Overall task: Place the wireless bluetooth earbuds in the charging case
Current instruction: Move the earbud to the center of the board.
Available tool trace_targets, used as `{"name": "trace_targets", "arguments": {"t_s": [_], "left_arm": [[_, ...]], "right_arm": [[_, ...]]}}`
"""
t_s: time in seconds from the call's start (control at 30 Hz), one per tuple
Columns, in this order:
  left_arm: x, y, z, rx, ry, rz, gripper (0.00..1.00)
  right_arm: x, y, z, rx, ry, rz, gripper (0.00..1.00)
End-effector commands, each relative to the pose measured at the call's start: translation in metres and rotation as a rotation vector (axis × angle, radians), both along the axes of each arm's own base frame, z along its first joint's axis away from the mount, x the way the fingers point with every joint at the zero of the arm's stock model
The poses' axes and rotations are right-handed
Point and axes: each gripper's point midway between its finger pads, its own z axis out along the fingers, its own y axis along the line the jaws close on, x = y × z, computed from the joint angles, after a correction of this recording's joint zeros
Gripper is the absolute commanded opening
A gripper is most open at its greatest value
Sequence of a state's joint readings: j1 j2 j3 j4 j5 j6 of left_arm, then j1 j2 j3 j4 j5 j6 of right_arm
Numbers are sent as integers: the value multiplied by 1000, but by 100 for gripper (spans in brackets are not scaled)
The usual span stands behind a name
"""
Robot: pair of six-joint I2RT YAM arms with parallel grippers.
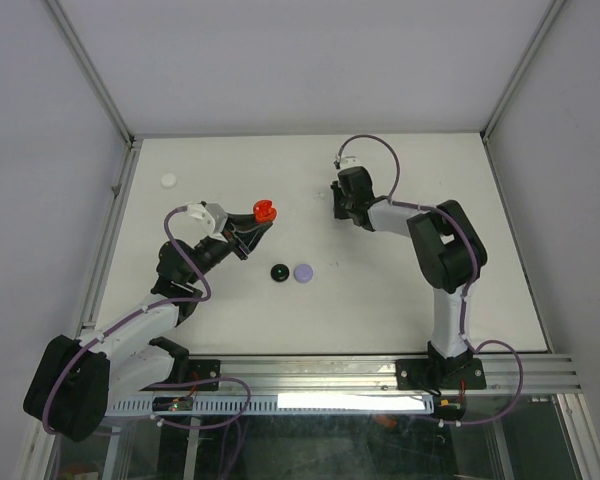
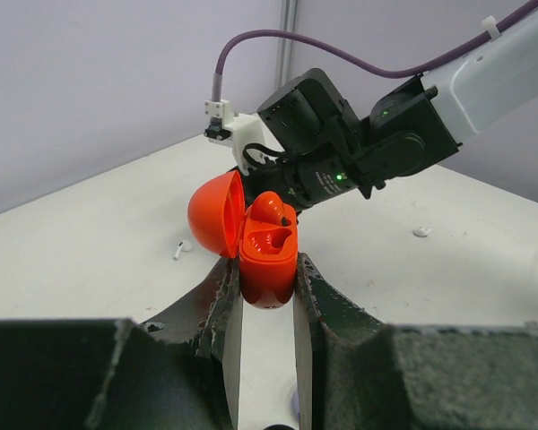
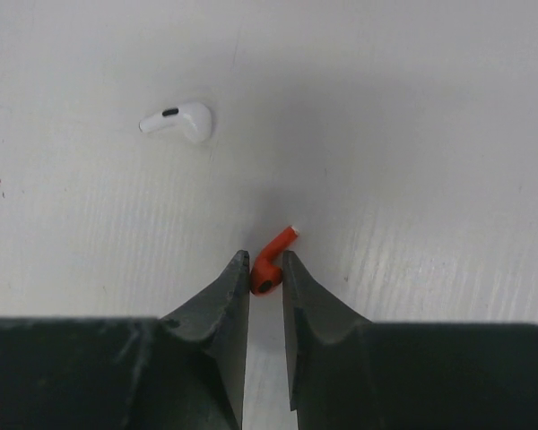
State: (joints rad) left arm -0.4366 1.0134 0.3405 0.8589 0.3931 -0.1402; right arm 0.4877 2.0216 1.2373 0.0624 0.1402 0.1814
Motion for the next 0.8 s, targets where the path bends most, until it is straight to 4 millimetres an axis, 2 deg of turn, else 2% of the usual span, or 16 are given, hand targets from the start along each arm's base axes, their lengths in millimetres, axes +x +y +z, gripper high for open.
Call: {"name": "trace_targets", "arguments": {"t_s": [0.0,0.3,0.43,0.57,0.77], "left_arm": [[2,4,34,-31,-98,16,0],[2,4,33,-29,-98,15,0],[2,3,32,-30,-96,13,0],[1,3,32,-29,-98,11,0],[1,3,32,-29,-98,8,0]], "right_arm": [[-36,-2,2,3,73,46,19],[-118,20,-7,-65,172,198,17],[-146,24,-11,-110,191,237,18],[-164,23,-10,-158,193,266,20],[-173,17,-5,-207,180,267,30]]}}
